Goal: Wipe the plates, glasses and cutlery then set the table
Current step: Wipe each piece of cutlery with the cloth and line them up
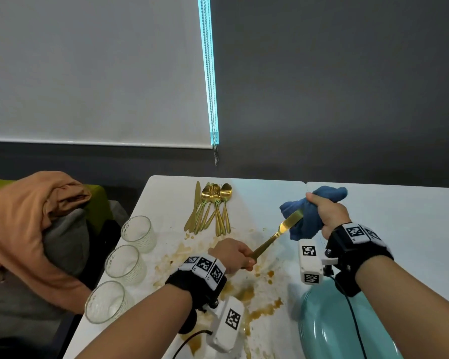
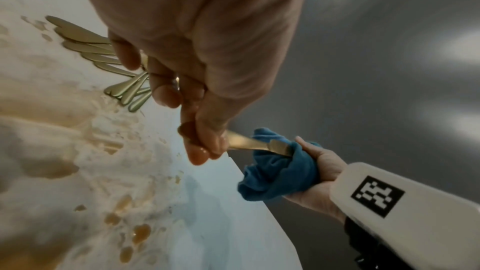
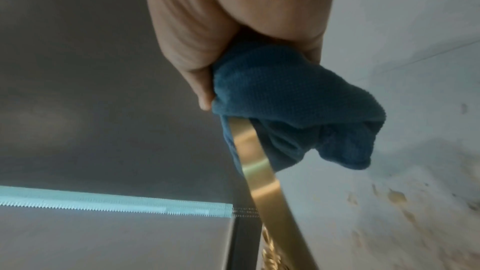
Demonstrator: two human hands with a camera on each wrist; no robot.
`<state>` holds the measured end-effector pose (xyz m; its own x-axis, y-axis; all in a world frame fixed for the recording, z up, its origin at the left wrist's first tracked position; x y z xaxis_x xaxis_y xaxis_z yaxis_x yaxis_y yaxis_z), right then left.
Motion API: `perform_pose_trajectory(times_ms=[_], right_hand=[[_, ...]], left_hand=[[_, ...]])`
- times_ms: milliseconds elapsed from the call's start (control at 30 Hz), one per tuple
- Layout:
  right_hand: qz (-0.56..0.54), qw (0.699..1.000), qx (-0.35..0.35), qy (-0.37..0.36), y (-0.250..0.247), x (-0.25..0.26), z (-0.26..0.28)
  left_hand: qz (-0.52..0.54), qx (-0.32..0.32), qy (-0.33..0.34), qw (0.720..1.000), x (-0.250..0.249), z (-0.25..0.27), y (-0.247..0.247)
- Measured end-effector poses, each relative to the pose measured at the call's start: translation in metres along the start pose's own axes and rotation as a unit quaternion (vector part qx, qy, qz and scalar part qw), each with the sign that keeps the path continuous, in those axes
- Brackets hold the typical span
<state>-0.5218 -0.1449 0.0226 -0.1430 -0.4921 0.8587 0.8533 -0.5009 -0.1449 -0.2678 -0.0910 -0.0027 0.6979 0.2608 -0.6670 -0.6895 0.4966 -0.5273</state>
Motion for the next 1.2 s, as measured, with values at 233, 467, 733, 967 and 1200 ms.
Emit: perform_pose_trajectory(times_ms=[233,467,733,967,1200], right_hand=[[-0.031,0.996,0.085,0.009,0.009,-0.008,0.017],[0.034,0.977,0.201,0.061,0.087,-0.042,0.049],[0.055,0.993,0.095,0.037,0.077,-0.028,0.016],[0.045,0.997,0.049,0.045,0.075,-0.050,0.001],[0.071,0.996,0.035,0.047,0.069,-0.047,0.009]], left_hand=[[0.131,-0.047,-0.050,0.989,0.008,-0.018,-0.007],[0.046,-0.027,0.004,0.999,-0.029,-0.027,0.012],[0.250,-0.014,-0.033,0.968,-0.024,-0.027,0.011],[0.298,-0.058,-0.040,0.952,-0.008,-0.032,0.014],[0.310,-0.069,-0.029,0.948,-0.005,-0.034,0.020]])
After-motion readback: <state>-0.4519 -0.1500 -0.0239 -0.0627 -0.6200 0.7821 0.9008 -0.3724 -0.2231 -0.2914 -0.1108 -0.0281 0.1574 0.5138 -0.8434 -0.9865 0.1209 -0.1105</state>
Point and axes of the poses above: each hand's wrist, its own z-axis away from the middle knuckle, its own y-axis out of the palm, x = y × z, the point moved 9 cm from there along -z, towards the middle knuckle, and after that the axes turned 4 degrees about -x, right-handed, at the moved point
